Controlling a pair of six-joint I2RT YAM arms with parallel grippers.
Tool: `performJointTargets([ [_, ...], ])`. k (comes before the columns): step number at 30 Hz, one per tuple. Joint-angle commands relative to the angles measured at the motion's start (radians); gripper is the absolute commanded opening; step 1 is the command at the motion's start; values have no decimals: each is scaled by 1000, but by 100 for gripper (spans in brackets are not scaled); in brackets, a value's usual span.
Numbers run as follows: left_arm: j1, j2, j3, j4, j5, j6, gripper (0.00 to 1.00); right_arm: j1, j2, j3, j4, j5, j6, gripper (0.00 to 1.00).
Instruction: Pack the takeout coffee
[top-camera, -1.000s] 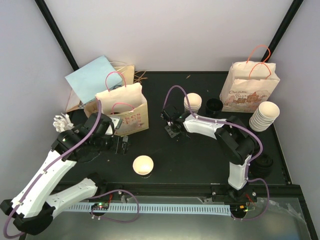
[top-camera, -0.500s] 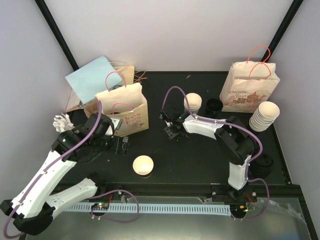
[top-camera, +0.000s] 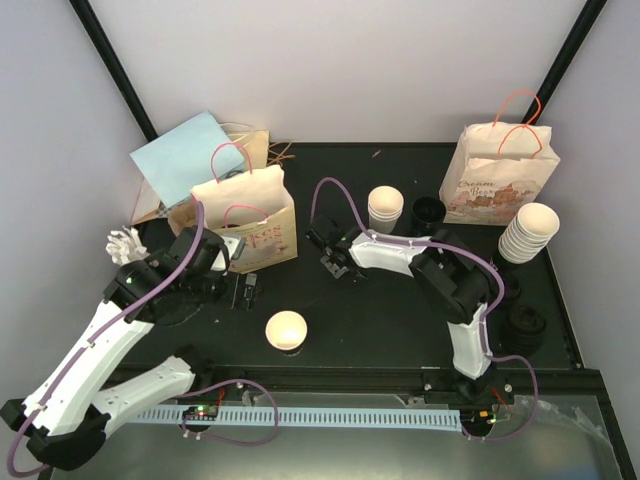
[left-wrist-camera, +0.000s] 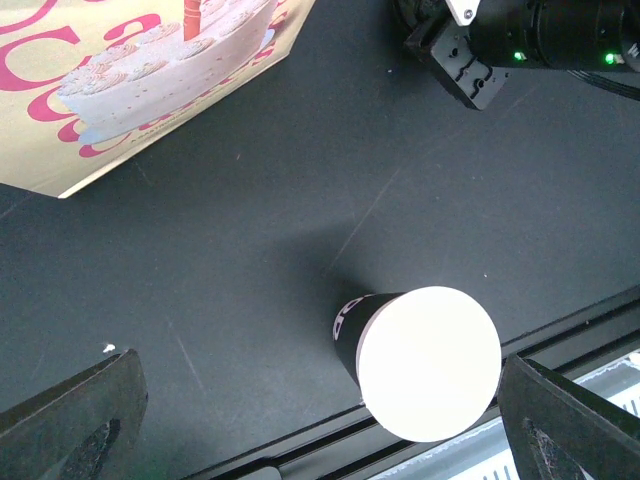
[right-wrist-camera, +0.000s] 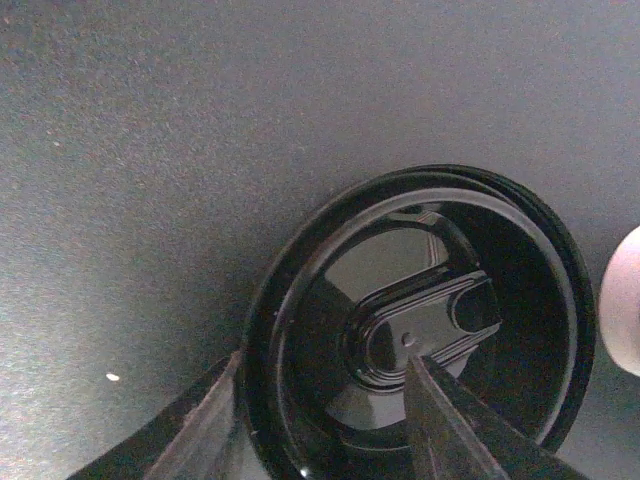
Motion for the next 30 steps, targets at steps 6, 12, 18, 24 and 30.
performJointTargets([
  [6,8,4,11,13,23,20,99,38,55,38,-38,162,-11,32],
  [12,8,3,11,10,23,21,99,41,22,34,-30,146,-3,24],
  [18,9,-4,18,8,24,19,99,41,-64,23,-40,109,20,21],
  [24,8,-14,18,20,38,17,99,39,-214,-17,-43,23,70,21],
  [30,8,-31,8,32,47,15,99,39,-315,-65,-32,-26,85,32],
])
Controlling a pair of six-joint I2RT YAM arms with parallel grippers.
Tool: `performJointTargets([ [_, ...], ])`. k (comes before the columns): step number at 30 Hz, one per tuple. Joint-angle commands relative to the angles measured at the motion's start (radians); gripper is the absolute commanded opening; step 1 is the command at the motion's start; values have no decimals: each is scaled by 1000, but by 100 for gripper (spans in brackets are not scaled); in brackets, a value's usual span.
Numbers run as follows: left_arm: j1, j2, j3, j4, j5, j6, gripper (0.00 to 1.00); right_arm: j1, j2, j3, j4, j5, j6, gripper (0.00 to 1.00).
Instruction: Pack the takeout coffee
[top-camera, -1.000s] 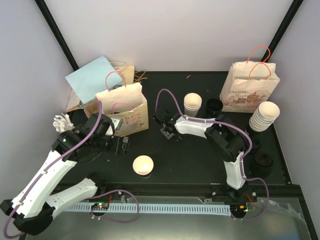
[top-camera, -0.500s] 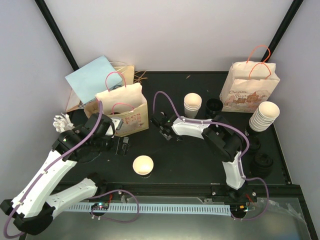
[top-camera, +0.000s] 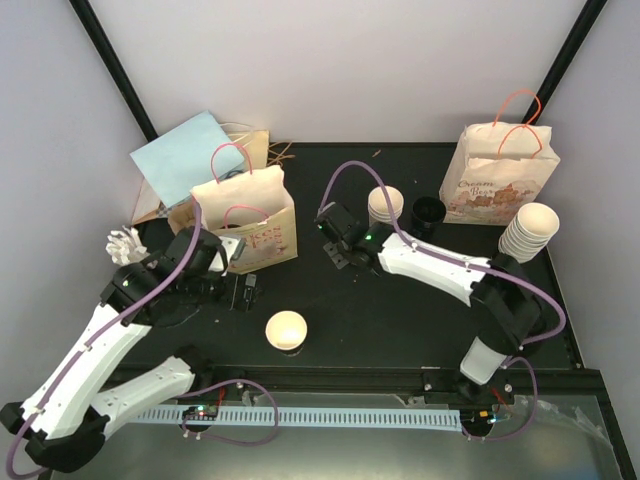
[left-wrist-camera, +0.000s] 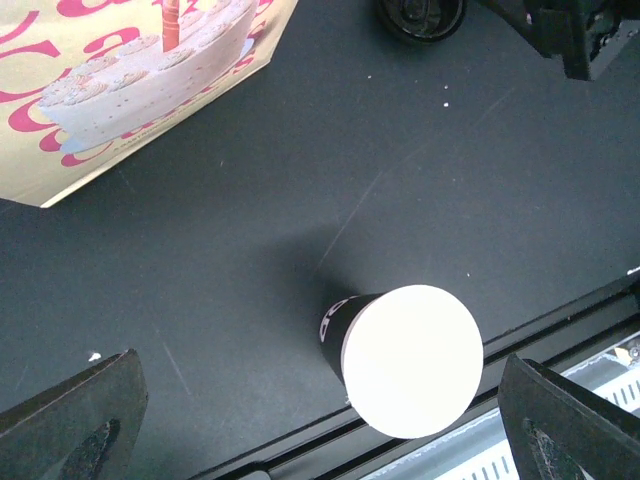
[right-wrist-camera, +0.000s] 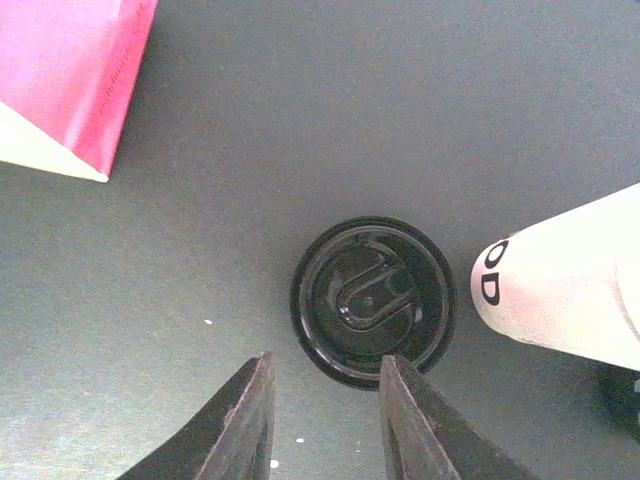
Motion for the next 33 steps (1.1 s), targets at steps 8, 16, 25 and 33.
performJointTargets([
  [8,9,-44,-2,38,40,14,99,1,96,22,-30,24,-5,38],
  [16,9,-62,-7,41,41,17,99,-1,232,89,-45,50,12,41],
  [25,9,-62,-21,51,39,20,99,-2,295,118,-44,61,13,48],
  [33,8,-60,-22,53,39,22,99,-5,339,150,-64,102,17,45],
])
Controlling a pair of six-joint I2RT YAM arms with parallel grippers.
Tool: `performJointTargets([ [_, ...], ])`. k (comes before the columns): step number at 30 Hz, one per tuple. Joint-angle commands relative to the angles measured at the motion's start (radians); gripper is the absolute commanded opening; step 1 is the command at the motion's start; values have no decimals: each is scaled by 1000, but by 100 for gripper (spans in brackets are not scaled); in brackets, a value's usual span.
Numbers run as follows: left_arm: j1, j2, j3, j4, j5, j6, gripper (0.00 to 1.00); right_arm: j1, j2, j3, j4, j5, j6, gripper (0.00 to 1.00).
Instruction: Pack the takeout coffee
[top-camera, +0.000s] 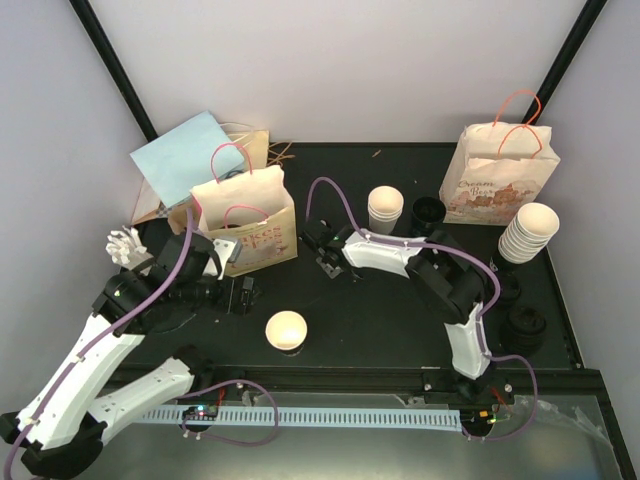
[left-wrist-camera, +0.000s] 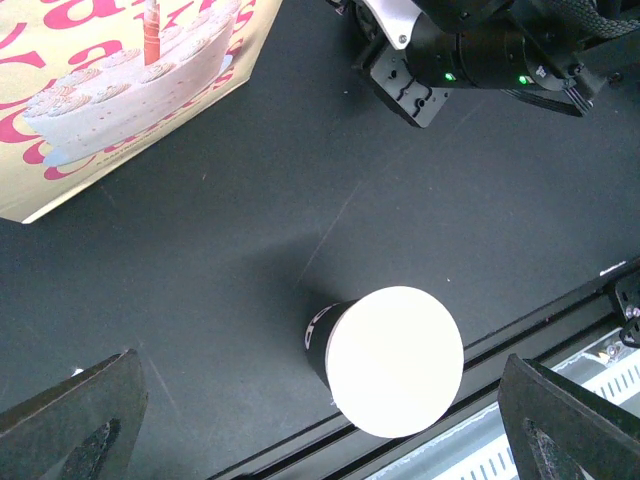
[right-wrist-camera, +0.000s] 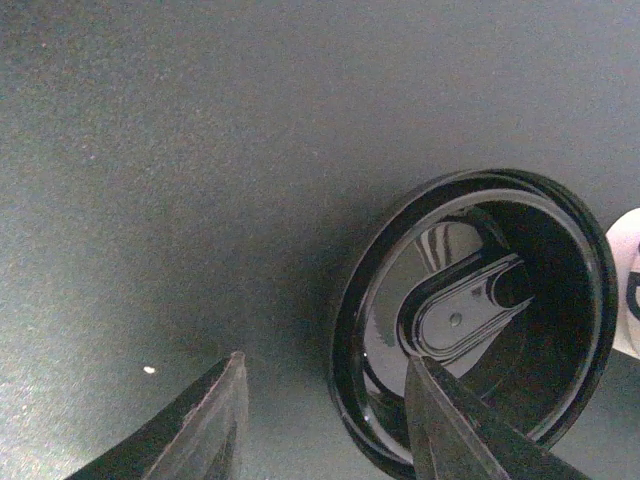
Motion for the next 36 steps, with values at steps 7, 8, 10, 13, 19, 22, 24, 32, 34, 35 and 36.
performJointTargets([
  [7,8,-3,1,25,10,15,99,-10,44,44,-16,70,16,44],
  [8,8,-2,1,27,10,15,99,-11,47,45,-19,71,17,44],
  [10,9,0,3,27,12,15,99,-17,52,46,-20,69,22,43],
  [13,8,1,5,28,10,15,99,-21,58,45,-20,62,25,42],
  [19,8,3,8,28,12,15,99,-24,76,49,-23,64,31,38],
  [22,9,2,10,26,10,16,99,-24,78,52,-24,68,32,36],
  [24,8,3,11,26,10,15,99,-24,81,56,-26,73,33,34],
  [32,9,6,11,29,10,18,99,-24,74,60,-37,79,36,24],
  [34,9,6,12,29,10,18,99,-24,67,58,-37,80,35,22],
  [35,9,6,12,28,9,18,99,-24,62,57,-38,80,37,21],
  [36,8,6,12,29,10,18,99,-24,59,56,-38,80,39,21],
])
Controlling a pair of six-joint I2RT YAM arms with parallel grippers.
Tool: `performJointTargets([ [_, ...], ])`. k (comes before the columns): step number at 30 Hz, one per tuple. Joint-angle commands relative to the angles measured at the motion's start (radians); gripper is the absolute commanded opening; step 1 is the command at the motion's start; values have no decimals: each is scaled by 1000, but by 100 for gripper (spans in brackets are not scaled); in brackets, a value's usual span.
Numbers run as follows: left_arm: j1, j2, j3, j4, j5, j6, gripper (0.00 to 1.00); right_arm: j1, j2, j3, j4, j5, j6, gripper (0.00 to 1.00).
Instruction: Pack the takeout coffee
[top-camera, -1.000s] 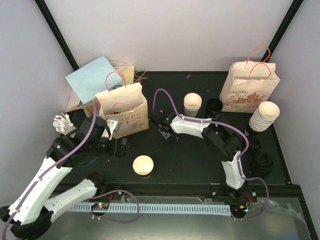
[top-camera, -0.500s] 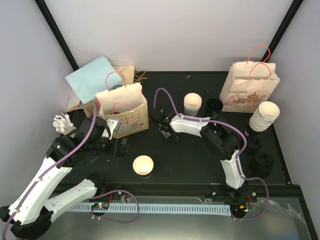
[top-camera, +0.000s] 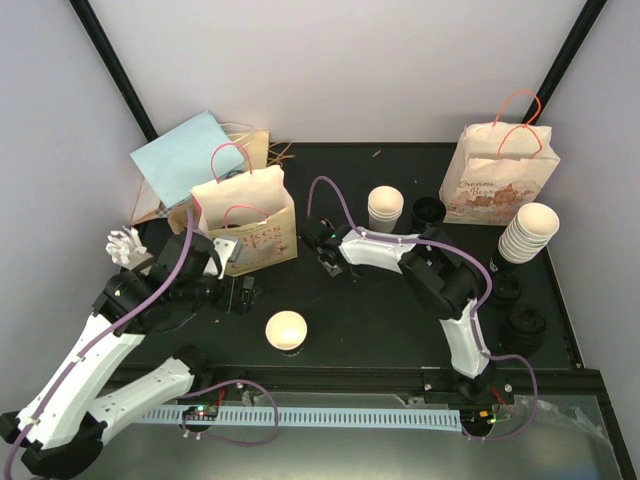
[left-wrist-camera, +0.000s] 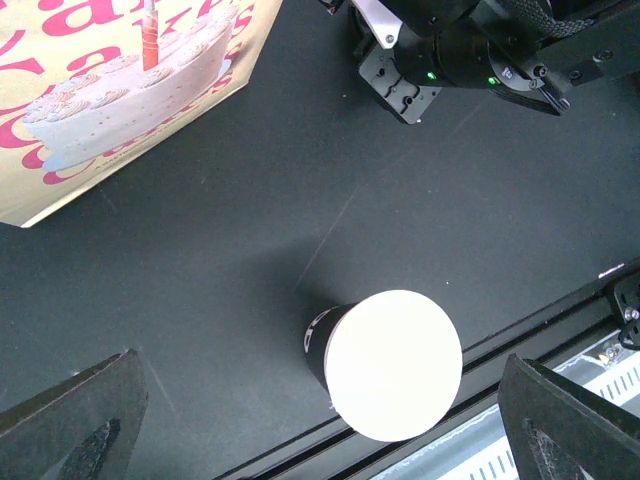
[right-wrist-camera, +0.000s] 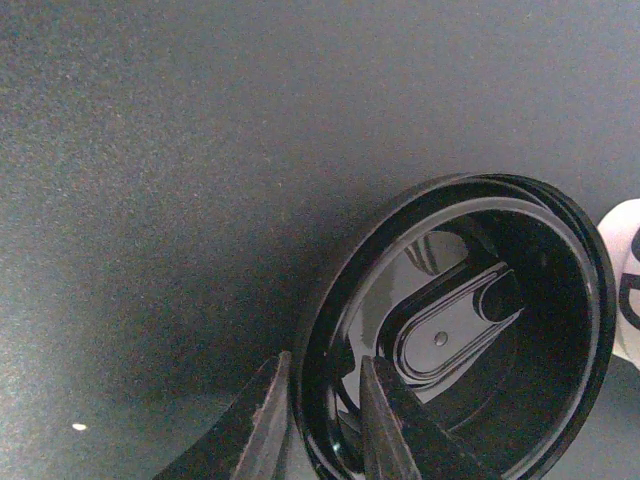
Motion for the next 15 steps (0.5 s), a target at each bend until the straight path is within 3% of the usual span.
performJointTargets([
  [1,8,4,12,23,10,18,99,-6,-5,11,-13,28,17,20],
  [15,9,0,11,20,12,13,99,-7,-117,-18,-28,-20,38,16],
])
